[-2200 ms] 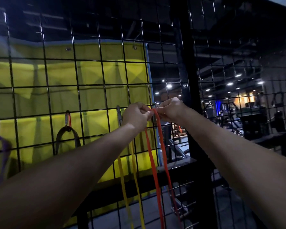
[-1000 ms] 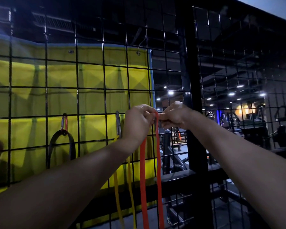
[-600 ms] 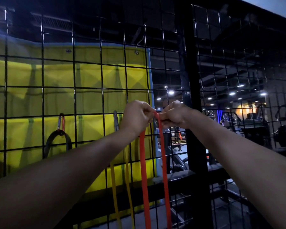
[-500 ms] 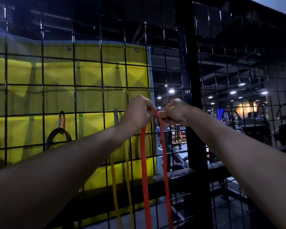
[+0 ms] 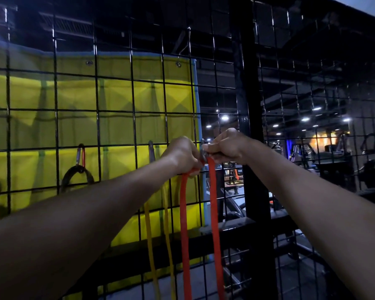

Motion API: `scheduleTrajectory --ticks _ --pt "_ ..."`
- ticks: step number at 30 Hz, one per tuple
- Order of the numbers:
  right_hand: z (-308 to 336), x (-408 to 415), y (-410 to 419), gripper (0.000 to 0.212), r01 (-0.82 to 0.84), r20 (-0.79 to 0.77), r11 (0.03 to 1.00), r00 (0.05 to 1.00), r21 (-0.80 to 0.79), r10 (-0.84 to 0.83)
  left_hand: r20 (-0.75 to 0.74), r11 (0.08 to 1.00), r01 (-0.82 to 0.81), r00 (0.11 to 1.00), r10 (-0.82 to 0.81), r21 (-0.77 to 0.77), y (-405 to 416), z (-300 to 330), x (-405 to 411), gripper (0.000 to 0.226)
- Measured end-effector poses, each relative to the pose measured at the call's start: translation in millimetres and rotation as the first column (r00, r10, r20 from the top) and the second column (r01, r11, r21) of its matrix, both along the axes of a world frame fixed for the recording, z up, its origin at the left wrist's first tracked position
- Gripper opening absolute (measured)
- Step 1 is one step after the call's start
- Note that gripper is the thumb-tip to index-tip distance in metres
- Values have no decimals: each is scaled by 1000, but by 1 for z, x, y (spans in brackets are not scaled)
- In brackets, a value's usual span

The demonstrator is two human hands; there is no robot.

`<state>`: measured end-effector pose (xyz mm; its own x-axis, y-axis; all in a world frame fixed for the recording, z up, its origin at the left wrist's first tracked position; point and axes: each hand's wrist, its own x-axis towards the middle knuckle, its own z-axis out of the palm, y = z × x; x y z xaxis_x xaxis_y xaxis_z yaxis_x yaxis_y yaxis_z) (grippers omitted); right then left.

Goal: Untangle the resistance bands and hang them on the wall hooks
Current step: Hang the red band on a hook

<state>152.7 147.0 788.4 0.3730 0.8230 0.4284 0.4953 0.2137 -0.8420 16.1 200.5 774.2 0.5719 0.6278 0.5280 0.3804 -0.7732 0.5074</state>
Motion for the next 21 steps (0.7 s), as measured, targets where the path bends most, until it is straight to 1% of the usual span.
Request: scheduleTrajectory --ticks 3,5,7,10,14,18,21 --pt "-6 -1 2 13 -2 6 1000 1000 23 2 110 993 -49 993 38 106 1 -5 0 10" --pt "-10 -3 2 14 -20 -23 998 1000 57 22 162 994 -53 986 37 96 2 -11 1 11" --pt "-12 -4 2 15 -17 -40 996 999 83 21 197 996 -44 980 27 82 1 -17 3 7" --pt "-14 -2 1 15 39 -26 993 999 110 -37 259 995 -32 966 5 99 -1 -24 9 5" --pt "-16 2 -2 16 97 34 988 994 121 -102 308 994 -52 951 20 97 -9 -25 21 7" --pt "-17 2 -3 18 90 0 987 996 135 -91 346 990 -104 936 67 91 -10 -30 28 7" --pt "-24 2 -4 20 37 -50 991 998 132 -30 359 982 -151 928 100 117 -5 -38 28 8"
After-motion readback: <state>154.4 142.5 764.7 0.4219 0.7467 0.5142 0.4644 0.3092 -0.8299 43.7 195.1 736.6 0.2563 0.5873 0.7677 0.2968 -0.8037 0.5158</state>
